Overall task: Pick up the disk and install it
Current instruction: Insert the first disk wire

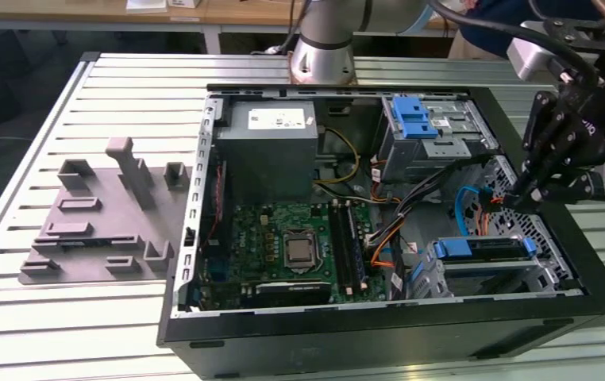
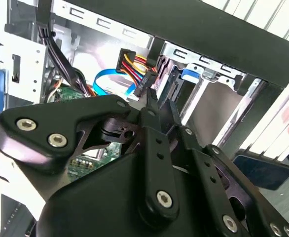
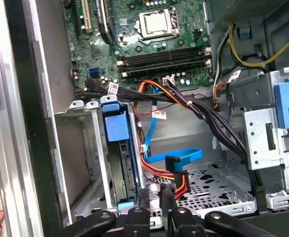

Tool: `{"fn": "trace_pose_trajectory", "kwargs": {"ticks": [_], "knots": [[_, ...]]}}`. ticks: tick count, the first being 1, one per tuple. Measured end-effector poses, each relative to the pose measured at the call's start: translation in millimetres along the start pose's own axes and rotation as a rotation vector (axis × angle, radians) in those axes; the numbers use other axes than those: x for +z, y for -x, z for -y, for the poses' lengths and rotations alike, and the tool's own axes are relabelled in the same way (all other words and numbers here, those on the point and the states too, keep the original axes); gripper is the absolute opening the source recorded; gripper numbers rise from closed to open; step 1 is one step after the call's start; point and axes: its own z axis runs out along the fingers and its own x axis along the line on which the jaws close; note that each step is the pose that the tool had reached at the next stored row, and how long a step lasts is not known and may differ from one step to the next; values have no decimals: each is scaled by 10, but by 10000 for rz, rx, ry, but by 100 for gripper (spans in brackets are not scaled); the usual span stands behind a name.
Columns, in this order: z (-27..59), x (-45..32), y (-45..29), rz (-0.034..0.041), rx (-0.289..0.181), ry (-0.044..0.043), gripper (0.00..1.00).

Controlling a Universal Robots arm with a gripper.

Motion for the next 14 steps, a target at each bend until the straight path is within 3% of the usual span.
{"fn": "trace_pose_trajectory", "kwargs": {"ticks": [10, 14], "knots": [[-11, 44, 130, -40, 324, -11, 25], [-11, 69, 155, -343, 343, -72, 25]]}}
